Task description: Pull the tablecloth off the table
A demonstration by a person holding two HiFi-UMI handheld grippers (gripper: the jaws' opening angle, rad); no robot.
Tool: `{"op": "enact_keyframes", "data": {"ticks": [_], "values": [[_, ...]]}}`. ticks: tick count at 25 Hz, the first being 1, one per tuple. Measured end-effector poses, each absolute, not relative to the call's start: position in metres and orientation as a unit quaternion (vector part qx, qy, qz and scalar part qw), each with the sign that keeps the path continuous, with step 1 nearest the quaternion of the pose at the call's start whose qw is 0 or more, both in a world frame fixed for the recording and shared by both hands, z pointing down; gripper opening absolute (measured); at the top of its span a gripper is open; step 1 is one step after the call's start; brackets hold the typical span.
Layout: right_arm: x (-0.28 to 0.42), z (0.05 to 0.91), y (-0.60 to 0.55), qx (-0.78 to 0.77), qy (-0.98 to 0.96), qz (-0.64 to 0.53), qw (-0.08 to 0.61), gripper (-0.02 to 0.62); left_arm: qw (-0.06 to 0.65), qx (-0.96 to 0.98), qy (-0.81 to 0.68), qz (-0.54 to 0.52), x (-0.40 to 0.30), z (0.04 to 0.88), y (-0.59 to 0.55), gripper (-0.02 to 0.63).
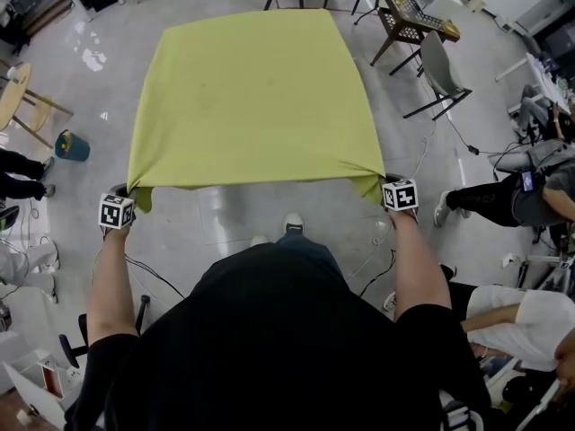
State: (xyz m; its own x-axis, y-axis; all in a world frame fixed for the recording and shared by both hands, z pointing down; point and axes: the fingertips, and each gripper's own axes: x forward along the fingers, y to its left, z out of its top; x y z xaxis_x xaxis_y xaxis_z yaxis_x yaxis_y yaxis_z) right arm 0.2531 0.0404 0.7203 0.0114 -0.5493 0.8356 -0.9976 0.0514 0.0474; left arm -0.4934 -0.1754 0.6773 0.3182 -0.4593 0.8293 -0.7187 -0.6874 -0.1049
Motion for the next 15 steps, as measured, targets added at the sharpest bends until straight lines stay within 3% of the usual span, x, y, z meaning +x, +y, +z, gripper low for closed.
{"op": "enact_keyframes", "data": {"ticks": [15], "values": [[0.290,0.731,0.101,0.596,-0.649,0.320,0.348,0.023,0.147,0.790,-0.376,0.462,-0.459,0.669,-0.101,0.025]]}}
